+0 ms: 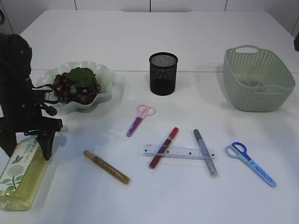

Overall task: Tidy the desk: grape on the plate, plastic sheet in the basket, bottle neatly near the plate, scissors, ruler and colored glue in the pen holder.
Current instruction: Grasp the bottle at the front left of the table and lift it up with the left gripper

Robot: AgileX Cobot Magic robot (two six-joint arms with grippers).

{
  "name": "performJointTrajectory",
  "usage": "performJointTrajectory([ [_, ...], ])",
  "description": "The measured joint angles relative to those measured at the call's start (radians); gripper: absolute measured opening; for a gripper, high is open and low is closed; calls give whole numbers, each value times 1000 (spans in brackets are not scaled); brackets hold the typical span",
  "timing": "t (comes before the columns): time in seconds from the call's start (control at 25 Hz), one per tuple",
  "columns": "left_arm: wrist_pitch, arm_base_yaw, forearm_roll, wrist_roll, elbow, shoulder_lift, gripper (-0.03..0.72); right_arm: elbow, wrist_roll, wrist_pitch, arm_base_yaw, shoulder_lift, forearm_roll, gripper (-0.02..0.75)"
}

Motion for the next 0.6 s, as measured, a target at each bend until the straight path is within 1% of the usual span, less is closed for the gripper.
performJointTrajectory([
  [0.52,-24,0,-3,0,0,28,587,0,0,0,0,0,0,543],
  [0.6,-23,0,-3,0,0,35,578,0,0,0,0,0,0,543],
])
